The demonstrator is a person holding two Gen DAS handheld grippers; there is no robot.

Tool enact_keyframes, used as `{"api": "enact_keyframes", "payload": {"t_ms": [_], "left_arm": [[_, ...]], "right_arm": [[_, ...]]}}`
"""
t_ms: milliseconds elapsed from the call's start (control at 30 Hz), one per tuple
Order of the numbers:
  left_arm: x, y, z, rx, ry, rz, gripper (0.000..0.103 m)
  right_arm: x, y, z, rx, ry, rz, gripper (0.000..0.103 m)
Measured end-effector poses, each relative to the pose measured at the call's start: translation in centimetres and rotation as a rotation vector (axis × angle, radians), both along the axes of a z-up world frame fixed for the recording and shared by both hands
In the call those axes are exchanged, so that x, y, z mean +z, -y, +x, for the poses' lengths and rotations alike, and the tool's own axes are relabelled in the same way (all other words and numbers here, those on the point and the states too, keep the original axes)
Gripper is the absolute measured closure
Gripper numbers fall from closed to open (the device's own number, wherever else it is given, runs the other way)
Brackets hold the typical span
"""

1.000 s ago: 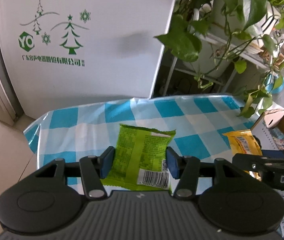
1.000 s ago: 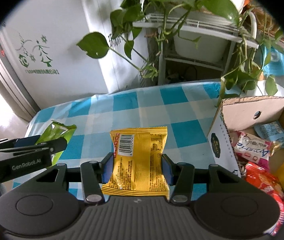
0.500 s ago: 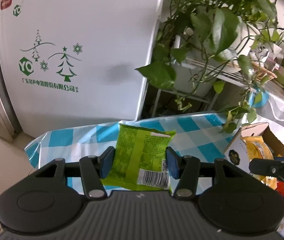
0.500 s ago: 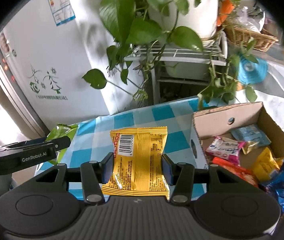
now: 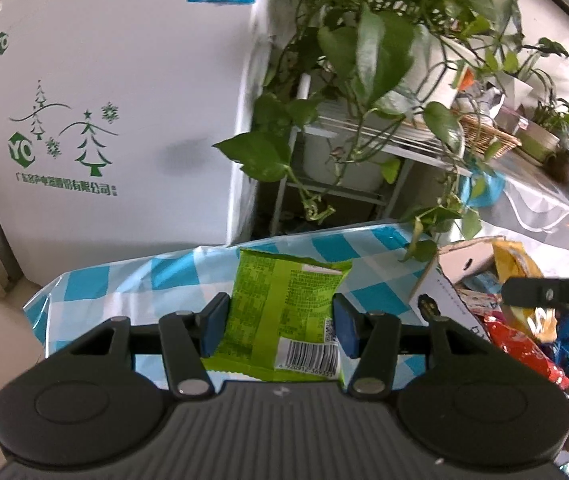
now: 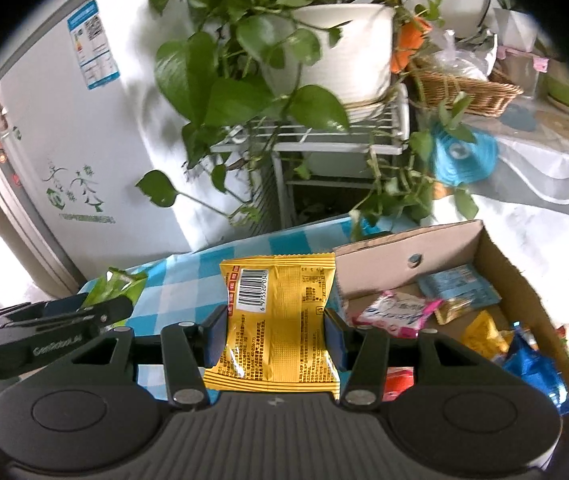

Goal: Organize snacks
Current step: 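Lift both packets and carry them toward the cardboard box, then lower both packets into the box and open both grippers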

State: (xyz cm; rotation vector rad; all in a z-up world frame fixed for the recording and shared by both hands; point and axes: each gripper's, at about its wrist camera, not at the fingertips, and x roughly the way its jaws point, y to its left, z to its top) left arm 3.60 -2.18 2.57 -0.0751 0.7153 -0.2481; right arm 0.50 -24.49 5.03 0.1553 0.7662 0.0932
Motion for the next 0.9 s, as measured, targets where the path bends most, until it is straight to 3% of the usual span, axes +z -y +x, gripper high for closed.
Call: {"api": "enact_keyframes", "payload": {"t_ms": [600,900], "left_arm": [[-0.1,4.2,-3.7,-0.098,0.026,0.003,0.049],[1.5,10.2,-3.5,-0.172,0.041,-0.074,0.049]], "right_arm": [[1.1,8.5,-1.7,-0.144,0.017,0.042,0.047],[1.7,12.8,-2.7,-0.227,0.040,0.129,0.047]]}}
